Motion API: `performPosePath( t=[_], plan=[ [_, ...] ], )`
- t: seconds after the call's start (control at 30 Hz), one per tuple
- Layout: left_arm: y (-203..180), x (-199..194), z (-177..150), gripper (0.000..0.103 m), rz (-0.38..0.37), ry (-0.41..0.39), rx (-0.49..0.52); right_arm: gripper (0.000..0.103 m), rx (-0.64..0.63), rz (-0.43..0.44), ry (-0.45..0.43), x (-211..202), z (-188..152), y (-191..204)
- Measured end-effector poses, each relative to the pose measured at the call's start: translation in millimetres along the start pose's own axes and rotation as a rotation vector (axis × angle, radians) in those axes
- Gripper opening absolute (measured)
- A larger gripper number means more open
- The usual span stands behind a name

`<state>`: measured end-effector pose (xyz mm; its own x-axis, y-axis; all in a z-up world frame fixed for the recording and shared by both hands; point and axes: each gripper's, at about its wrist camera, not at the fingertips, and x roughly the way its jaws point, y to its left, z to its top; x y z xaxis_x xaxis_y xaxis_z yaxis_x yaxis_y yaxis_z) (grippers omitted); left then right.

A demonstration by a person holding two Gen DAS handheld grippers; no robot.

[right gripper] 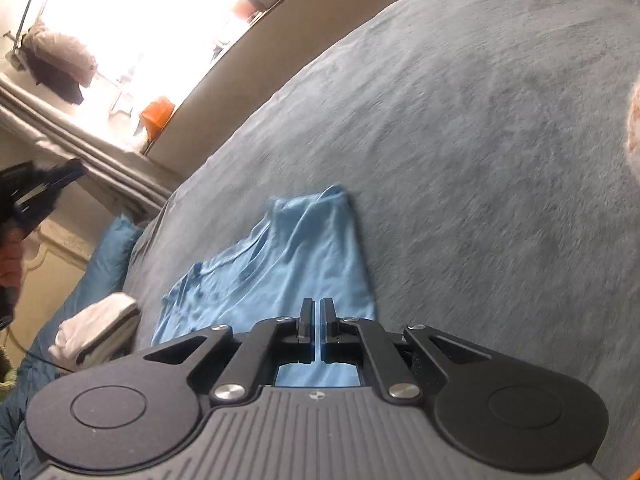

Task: Fold clothes

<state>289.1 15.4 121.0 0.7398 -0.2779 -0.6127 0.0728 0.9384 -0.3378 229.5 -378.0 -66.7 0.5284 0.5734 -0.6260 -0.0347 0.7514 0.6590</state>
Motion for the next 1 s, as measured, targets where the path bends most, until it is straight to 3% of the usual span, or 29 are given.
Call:
performPosePath(
  t=[0.13, 0.27, 0.37, 0.47, 0.57, 0.77, 0.93, 1.0],
  plan=[
    [36.2, -41.8, -37.4, 0.008, 0.053, 0.095, 0.005, 0.002, -0.028, -0.010, 0.046, -2.4, -19.2, 25.3],
    [72.6, -61.2, -98.3, 0.008, 0.066, 0.275, -0.020, 0.002, -0.041, -0.014, 0.116, 0.3, -43.1, 49.2],
    [95.9, -81.3, -143.2, 0.008, 0.004, 0.355, -0.050, 0.002, -0.020, -0.013, 0.127, -11.8, -59.8, 54.5],
    [111.7, -103.0, -183.4, 0.011, -0.059, 0.387, -0.046, 0.002, 0.029, -0.002, 0.126, -23.1, -75.3, 52.5],
    [117.5, -99.3, -217.5, 0.014, -0.076, 0.428, -0.032, 0.002, 0.090, 0.006, 0.116, -27.9, -83.6, 43.9],
    [100.5, -93.4, -277.4, 0.015, -0.030, 0.457, 0.116, 0.002, 0.113, -0.028, 0.031, -2.7, -80.9, 30.6],
    [83.2, -85.5, -315.6, 0.017, 0.042, 0.502, 0.272, 0.001, 0.188, -0.137, 0.043, 18.4, -91.7, -3.3],
    [80.8, -88.1, -320.4, 0.019, 0.060, 0.485, 0.302, 0.002, 0.203, -0.119, 0.025, 7.2, -97.3, -5.1]
  ],
)
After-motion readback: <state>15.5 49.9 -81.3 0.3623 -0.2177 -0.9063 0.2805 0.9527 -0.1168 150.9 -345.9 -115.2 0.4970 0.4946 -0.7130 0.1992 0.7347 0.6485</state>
